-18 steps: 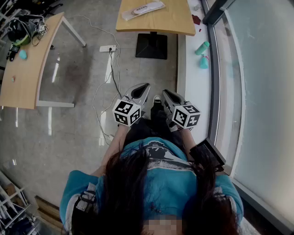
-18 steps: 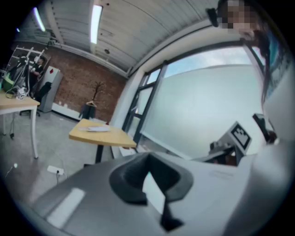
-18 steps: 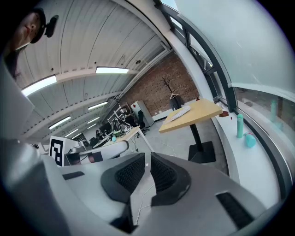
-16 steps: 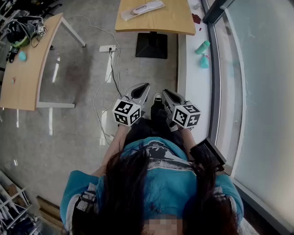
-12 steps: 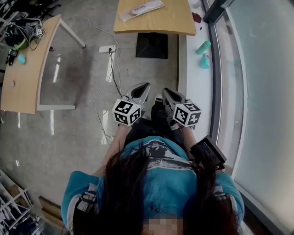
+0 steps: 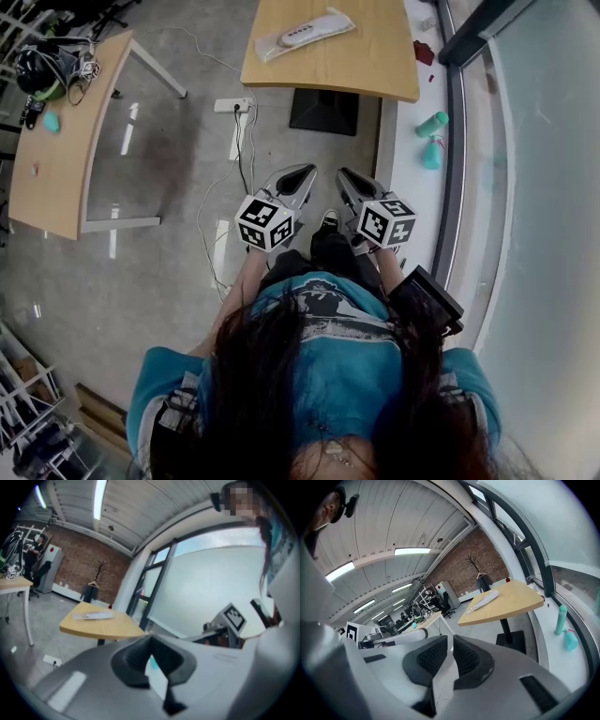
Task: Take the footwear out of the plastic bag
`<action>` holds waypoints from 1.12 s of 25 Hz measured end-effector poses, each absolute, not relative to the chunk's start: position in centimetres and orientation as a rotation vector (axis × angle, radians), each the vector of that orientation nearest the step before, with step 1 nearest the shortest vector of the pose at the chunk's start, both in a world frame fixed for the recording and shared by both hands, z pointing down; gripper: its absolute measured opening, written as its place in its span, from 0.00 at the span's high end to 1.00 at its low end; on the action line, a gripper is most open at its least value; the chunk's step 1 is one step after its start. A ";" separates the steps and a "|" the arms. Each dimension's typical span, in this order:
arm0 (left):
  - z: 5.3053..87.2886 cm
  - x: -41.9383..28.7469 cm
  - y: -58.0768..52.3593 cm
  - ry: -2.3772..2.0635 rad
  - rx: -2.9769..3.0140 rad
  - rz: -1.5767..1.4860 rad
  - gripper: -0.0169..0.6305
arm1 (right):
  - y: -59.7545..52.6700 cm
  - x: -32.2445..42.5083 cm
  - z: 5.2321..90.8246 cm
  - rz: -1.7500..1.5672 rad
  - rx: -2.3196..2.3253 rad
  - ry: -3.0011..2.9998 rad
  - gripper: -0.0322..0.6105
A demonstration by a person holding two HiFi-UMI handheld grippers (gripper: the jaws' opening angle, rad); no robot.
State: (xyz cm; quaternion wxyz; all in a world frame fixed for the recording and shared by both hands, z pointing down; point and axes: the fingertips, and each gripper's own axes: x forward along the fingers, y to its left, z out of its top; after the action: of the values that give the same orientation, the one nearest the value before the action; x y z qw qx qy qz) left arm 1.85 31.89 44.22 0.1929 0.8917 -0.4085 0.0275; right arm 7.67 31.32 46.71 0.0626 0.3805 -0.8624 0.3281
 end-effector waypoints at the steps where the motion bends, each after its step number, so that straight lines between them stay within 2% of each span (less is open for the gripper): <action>1: 44.1 2.0 30.6 -1.157 2.499 0.074 0.97 | 30.0 7.8 46.6 0.990 1.136 -2.612 0.88; 18: 44.6 6.3 17.2 -1.196 2.465 0.100 0.97 | 16.4 11.6 47.6 1.048 1.050 -2.634 0.88; 28: 46.7 4.3 12.4 -1.178 2.413 0.128 0.97 | 12.1 10.2 49.5 1.125 1.055 -2.584 0.88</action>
State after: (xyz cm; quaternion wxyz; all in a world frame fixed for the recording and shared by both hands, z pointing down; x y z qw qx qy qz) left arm 4.27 12.40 46.70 0.2247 0.8747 -0.4270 0.0464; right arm 10.15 12.08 49.52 0.0660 0.3498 -0.8568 0.3731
